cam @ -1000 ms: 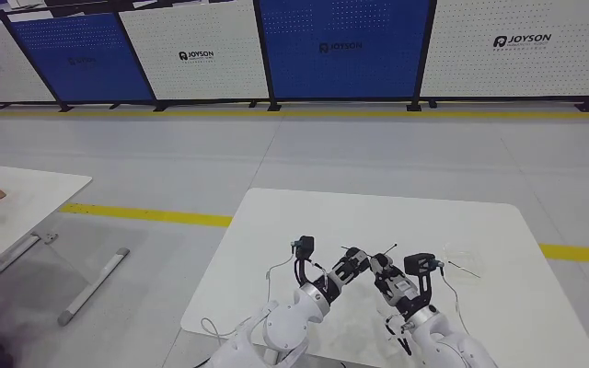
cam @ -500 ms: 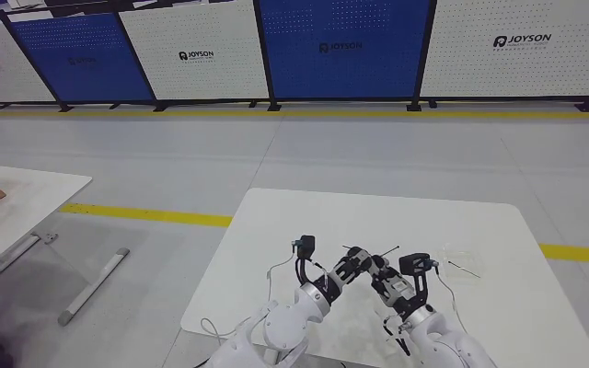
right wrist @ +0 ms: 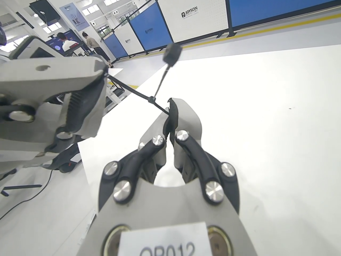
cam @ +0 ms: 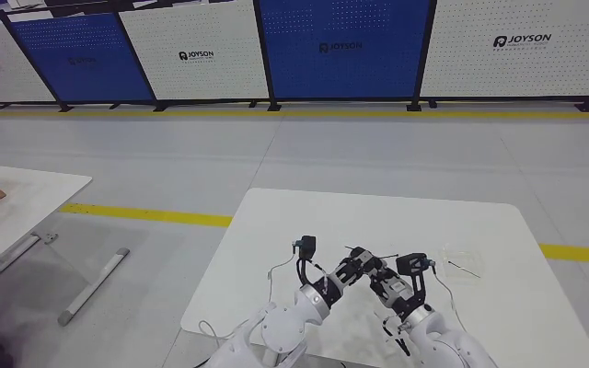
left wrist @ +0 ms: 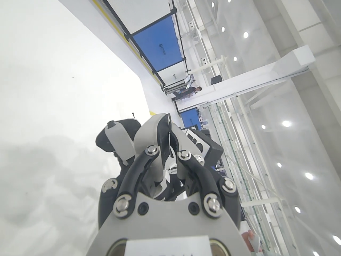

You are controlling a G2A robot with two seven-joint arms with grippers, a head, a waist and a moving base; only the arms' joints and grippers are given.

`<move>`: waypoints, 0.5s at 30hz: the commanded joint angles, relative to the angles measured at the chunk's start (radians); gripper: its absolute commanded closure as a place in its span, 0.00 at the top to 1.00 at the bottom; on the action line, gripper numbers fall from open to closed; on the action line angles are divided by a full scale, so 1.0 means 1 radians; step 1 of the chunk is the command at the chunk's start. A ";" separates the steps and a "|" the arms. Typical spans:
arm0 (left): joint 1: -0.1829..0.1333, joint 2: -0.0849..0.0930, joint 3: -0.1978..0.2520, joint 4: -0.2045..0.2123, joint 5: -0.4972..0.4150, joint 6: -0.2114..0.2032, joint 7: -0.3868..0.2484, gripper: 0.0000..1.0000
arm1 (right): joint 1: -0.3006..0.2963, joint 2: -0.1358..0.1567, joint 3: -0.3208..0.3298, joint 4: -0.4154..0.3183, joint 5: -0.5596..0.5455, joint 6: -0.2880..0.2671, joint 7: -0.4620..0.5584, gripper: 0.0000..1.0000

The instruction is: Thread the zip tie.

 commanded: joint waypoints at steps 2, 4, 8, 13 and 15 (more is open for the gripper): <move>0.004 0.000 -0.001 -0.011 -0.002 -0.006 0.000 0.00 | -0.001 0.002 0.003 0.003 0.000 0.000 0.003 0.00; 0.005 0.000 0.001 -0.019 -0.001 -0.008 0.000 0.00 | -0.002 0.003 0.006 0.004 0.001 -0.002 0.005 0.00; 0.009 0.000 0.005 -0.034 0.005 -0.012 0.001 0.00 | -0.004 0.004 0.009 0.005 0.002 -0.005 0.009 0.00; 0.012 -0.001 0.010 -0.047 0.011 -0.015 0.009 0.00 | -0.004 0.006 0.010 0.005 0.003 -0.008 0.012 0.00; 0.015 -0.001 0.013 -0.054 0.013 -0.018 0.011 0.00 | -0.003 0.007 0.011 0.008 0.003 -0.012 0.014 0.00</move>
